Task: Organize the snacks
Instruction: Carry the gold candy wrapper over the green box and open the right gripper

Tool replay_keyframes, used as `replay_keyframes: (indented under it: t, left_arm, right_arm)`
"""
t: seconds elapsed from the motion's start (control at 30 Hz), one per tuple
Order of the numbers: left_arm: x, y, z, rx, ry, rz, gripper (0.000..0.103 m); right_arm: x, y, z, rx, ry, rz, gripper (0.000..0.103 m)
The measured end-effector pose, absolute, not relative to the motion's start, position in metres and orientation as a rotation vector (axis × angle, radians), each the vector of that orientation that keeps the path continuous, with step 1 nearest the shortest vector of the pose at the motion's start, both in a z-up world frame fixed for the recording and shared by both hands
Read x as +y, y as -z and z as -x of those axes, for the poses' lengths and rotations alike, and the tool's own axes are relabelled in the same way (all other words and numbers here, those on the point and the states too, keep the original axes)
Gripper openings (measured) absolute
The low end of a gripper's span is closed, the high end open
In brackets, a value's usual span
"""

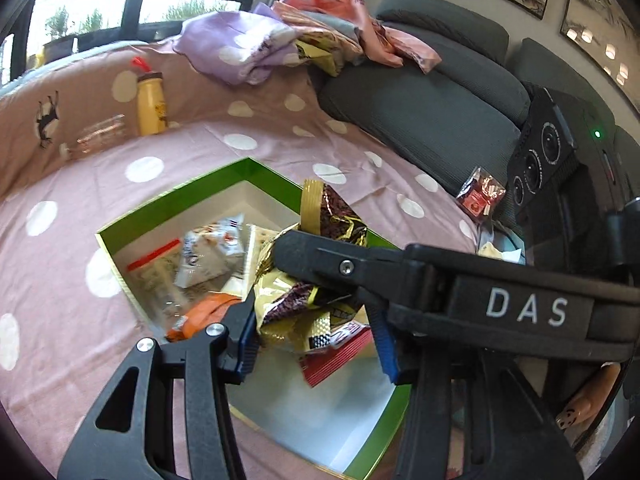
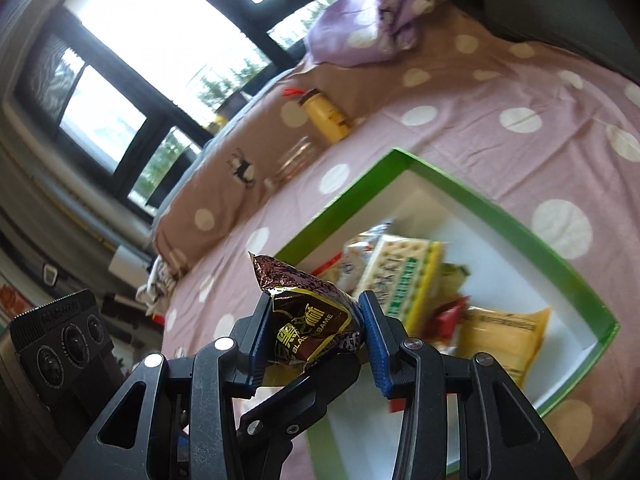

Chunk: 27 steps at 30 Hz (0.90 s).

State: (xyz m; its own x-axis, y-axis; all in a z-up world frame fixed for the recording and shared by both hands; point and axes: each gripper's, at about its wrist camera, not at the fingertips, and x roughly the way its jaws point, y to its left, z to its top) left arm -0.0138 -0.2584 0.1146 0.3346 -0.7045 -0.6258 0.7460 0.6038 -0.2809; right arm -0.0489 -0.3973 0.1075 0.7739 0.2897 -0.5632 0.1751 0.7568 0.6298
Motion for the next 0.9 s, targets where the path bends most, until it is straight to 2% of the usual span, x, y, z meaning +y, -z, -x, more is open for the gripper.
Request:
replay_keyframes:
  t: [0.33, 0.9]
  left_arm:
    - [-0.29, -0.088, 0.0, 0.903, 0.954, -0.057, 0.048]
    - [-0.289, -0.079, -0.002, 0.939, 0.914, -0.047, 0.052]
  right_arm:
    - [-0.419, -0.08, 0.039, 0.785, 0.036, -0.788, 0.044]
    - [-0.417, -0.076, 0.036, 0.823, 0.069, -0.771, 0.044]
